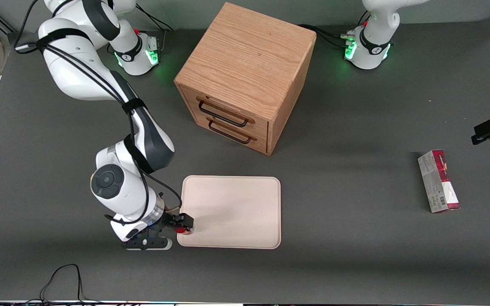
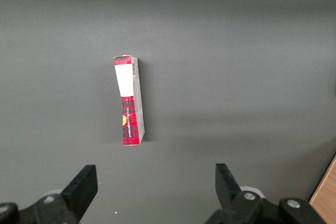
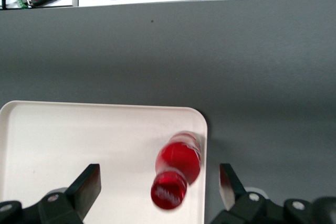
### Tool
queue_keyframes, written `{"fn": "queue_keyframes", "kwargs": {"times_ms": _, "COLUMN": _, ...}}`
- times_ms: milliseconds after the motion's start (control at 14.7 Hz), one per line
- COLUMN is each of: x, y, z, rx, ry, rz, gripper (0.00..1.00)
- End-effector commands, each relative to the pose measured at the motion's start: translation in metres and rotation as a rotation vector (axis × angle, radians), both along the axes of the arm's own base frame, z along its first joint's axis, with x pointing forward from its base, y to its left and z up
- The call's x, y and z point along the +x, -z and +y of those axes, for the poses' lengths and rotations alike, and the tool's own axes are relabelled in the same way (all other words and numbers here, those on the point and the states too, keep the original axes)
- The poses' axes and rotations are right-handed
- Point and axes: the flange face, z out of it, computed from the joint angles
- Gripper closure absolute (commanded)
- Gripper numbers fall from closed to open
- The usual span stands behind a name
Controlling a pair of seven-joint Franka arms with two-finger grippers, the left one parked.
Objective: Place coke bottle on tray
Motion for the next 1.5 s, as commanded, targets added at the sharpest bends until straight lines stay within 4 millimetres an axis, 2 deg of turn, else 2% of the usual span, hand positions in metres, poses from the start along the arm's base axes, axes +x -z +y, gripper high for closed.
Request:
{"fn": "queue_keyframes", "kwargs": {"times_ms": 0, "x": -0.028, "y": -0.029, "z": -0.012, "rx": -0.080, "ry": -0.039, "rz": 0.030, "gripper": 0.00}}
{"fn": "queue_keyframes", "kwargs": {"times_ms": 204, "x": -0.056, "y": -0.040, "z": -0.033, "rx": -0.133, "ry": -0.085, "rz": 0.062, "gripper": 0.00}}
{"fn": "queue_keyframes", "kwargs": {"times_ms": 340, "x": -0.071, "y": -0.058, "z": -0.056, "rx": -0.131, "ry": -0.049, "rz": 0.074, "gripper": 0.00}}
{"fn": "queue_keyframes", "kwargs": {"times_ms": 476, "x": -0.096, "y": -0.092, "z": -0.087, "rx": -0.113, "ry": -0.051, "rz": 0.120, "gripper": 0.00}}
{"fn": "queue_keyframes", "kwargs": {"times_ms": 612, "x": -0.116, "y": -0.134, "z": -0.128, "rx": -0.063, "ry": -0.116, "rz": 0.169, "gripper": 0.00}}
{"fn": "queue_keyframes", "kwargs": {"times_ms": 816, "x": -0.153, "y": -0.185, "z": -0.175, "rx": -0.042, "ry": -0.070, "rz": 0.188, "gripper": 0.00}}
{"fn": "queue_keyframes", "kwargs": {"times_ms": 1087, "x": -0.206, "y": -0.223, "z": -0.235, "rx": -0.027, "ry": -0.094, "rz": 0.180, "gripper": 0.00}}
{"fn": "queue_keyframes", "kwargs": {"times_ms": 1223, "x": -0.216, "y": -0.233, "z": -0.249, "rx": -0.021, "ry": -0.072, "rz": 0.193, "gripper": 0.00}}
{"fn": "queue_keyframes", "kwargs": {"times_ms": 1427, "x": -0.216, "y": -0.234, "z": -0.250, "rx": -0.041, "ry": -0.067, "rz": 0.194, "gripper": 0.00}}
